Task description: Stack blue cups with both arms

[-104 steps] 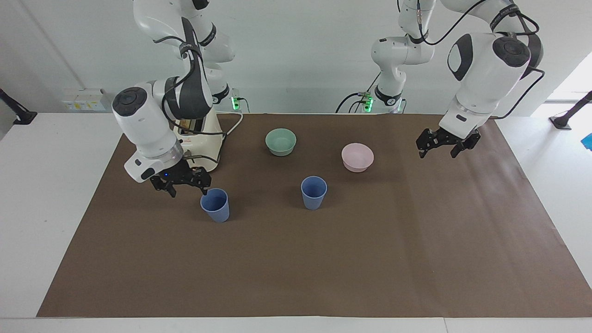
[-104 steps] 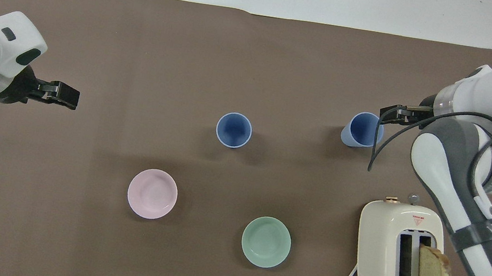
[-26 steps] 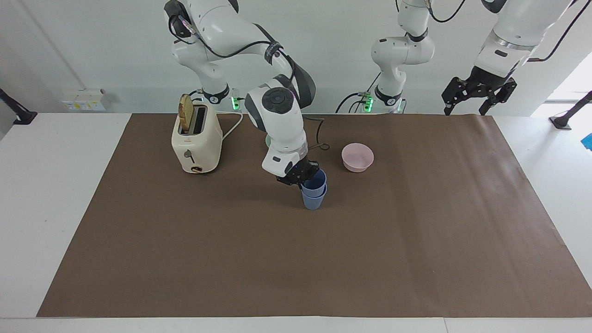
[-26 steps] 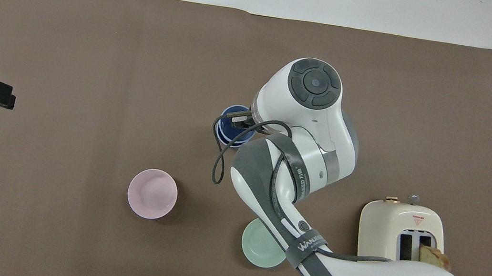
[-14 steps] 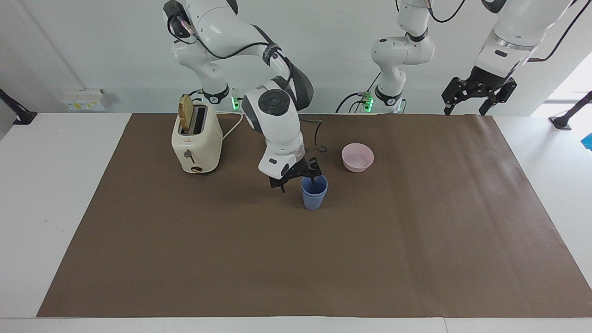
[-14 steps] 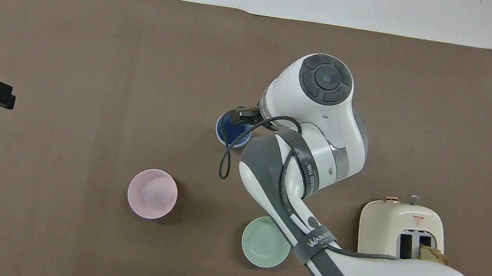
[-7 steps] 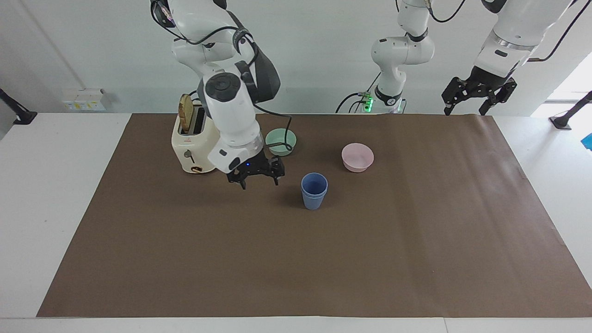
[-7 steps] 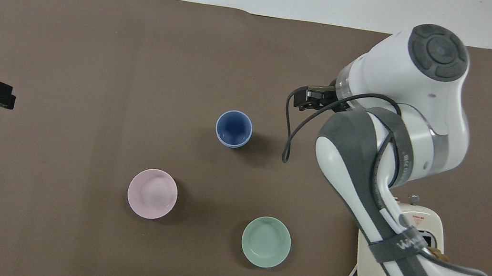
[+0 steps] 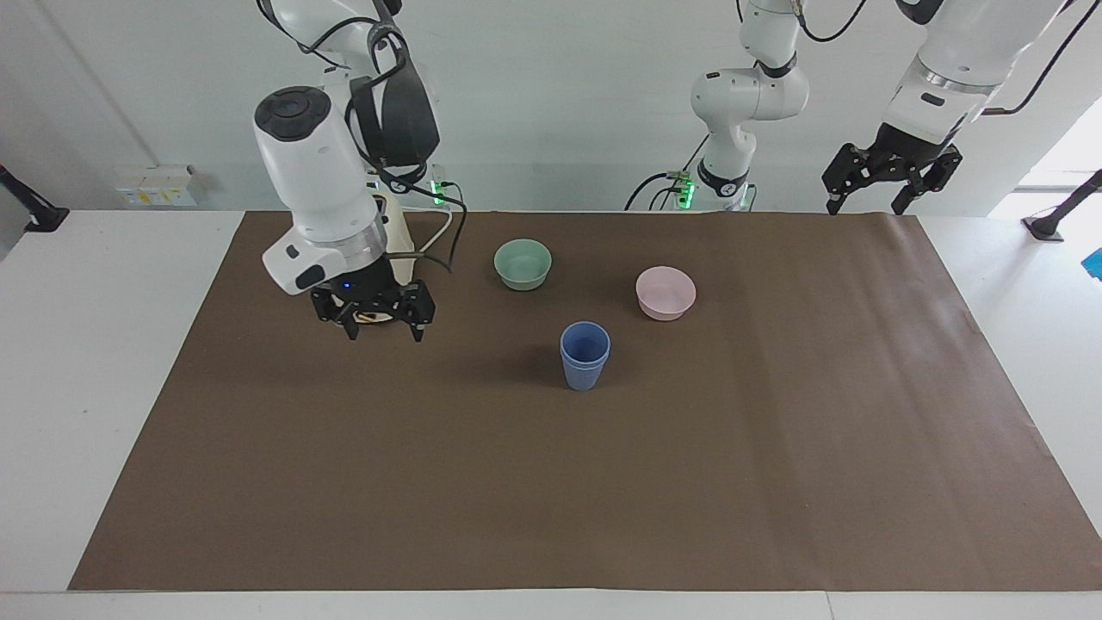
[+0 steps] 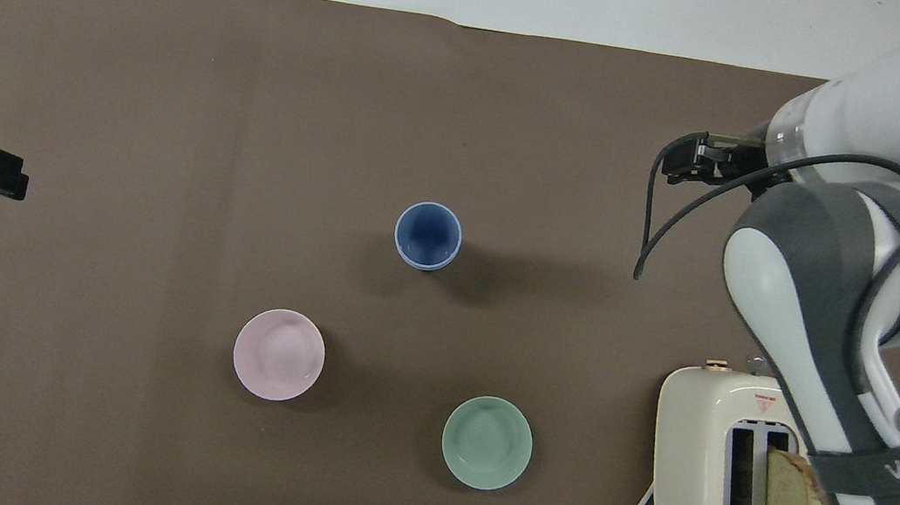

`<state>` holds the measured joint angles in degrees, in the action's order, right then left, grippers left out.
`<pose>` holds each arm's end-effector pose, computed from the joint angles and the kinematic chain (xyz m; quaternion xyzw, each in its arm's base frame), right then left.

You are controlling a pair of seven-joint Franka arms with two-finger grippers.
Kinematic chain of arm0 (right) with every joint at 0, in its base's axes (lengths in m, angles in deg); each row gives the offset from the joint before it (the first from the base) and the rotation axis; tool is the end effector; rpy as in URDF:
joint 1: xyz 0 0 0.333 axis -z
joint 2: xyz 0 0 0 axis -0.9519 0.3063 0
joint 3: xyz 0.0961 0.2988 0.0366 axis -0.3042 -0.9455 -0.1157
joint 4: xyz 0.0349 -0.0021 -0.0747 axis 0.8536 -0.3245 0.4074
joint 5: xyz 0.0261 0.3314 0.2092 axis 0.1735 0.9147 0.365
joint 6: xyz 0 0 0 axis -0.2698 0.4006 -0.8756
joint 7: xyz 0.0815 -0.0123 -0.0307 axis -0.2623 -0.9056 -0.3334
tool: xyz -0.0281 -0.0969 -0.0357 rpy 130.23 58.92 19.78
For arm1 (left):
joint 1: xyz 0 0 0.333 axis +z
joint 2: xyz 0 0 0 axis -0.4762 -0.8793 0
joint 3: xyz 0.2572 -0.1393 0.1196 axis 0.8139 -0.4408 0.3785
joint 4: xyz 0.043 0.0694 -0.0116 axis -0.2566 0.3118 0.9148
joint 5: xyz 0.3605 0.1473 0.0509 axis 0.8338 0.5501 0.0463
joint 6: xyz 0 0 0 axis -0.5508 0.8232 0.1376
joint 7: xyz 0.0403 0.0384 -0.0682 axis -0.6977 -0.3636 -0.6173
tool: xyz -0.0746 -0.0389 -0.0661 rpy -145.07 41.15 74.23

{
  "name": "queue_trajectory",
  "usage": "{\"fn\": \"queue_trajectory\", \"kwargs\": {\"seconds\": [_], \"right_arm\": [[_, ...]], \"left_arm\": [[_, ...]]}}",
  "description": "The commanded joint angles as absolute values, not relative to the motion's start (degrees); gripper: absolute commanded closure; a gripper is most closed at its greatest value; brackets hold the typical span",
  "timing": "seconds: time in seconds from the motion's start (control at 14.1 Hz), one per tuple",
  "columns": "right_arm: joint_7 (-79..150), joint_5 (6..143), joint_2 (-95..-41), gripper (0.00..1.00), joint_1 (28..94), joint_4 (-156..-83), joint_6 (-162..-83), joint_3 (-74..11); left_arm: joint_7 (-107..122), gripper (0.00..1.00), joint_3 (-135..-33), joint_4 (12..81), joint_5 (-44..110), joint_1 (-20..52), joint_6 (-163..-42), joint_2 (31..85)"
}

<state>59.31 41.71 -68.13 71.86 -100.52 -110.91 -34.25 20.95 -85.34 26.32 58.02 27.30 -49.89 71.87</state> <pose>0.6451 0.1006 0.5395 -0.9974 0.0470 -0.0528 0.0137 0.5221 -0.0501 0.6620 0.9996 -0.0265 0.0045 0.0011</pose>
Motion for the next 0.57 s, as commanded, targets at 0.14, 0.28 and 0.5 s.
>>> {"fn": "queue_trajectory", "kwargs": {"seconds": [0.14, 0.28, 0.5], "right_arm": [[54.97, 40.93, -69.29, 0.0, 77.17, -100.39, -108.0, -33.54], [54.96, 40.85, -70.26, 0.0, 78.31, -100.39, -107.99, -32.4], [53.65, 39.53, -71.48, 0.0, 78.76, -100.39, -105.98, -30.99]], "left_arm": [[21.14, 0.0, -85.47, 25.75, 57.62, 27.82, -48.68, 72.33], [21.22, 0.0, -85.47, 25.75, 57.62, 27.82, -48.68, 72.33], [21.14, 0.0, -85.47, 25.75, 57.62, 27.82, -48.68, 72.33]]}}
